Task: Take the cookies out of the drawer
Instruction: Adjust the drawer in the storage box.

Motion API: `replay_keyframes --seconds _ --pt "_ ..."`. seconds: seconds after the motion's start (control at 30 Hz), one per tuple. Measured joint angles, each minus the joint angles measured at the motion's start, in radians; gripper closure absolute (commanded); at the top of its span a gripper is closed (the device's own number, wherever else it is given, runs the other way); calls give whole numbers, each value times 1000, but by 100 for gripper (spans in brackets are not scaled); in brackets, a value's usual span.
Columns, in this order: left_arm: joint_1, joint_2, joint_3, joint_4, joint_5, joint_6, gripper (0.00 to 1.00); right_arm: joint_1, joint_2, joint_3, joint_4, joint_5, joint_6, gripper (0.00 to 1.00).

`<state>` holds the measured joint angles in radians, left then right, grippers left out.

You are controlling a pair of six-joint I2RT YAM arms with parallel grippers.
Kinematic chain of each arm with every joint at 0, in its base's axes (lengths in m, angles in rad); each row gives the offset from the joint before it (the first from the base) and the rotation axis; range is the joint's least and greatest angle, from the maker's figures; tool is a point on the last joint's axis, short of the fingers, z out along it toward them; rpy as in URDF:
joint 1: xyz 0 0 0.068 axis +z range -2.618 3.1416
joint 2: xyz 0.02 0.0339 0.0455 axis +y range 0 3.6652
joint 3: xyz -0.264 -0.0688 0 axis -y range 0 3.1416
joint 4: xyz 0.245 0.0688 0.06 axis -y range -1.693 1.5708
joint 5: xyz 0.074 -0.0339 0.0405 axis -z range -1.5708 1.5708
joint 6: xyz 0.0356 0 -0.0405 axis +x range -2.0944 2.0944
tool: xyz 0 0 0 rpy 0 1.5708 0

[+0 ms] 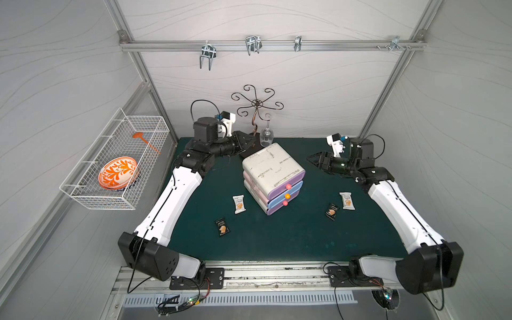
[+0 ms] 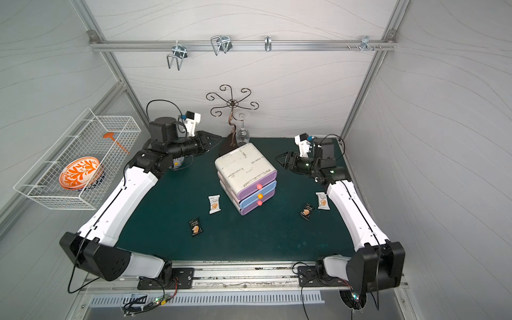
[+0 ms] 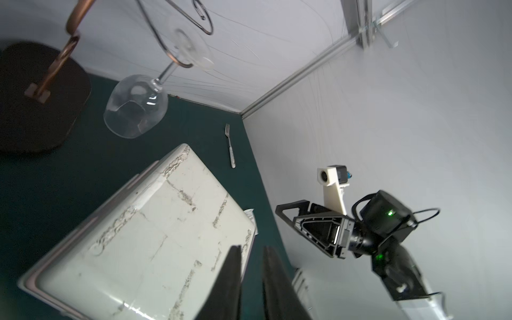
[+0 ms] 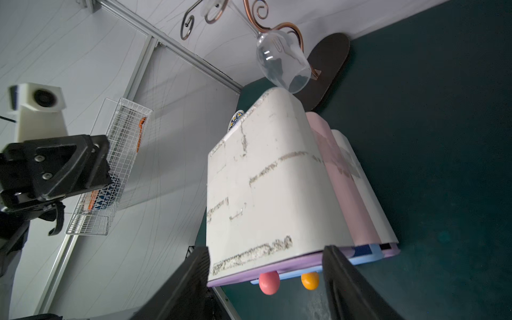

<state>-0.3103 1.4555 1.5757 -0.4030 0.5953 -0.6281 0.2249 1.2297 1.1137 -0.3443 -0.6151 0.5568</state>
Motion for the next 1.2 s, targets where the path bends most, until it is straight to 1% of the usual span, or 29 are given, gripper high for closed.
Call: replay_keyframes --seconds 0.03,0.07,0.17,0.33,0.6,0.9,1.2 --pt "-12 24 15 -9 2 13 90 6 -27 -45 -2 11 13 36" --pt "-19 51 23 -18 3 29 89 13 -48 -84 -3 19 24 36" --pt "-19 125 29 -60 -6 69 89 51 -97 -184 -5 56 58 36" --pt "-18 215 29 -118 -16 118 90 111 -156 -291 -1 88 101 36" --pt "-18 237 29 -115 -28 147 91 127 -164 -328 18 109 124 36" --pt "-18 280 17 -100 -42 173 94 143 -121 -330 48 117 129 36" --pt "-18 281 -18 -32 -35 211 95 182 -98 -434 158 149 199 33"
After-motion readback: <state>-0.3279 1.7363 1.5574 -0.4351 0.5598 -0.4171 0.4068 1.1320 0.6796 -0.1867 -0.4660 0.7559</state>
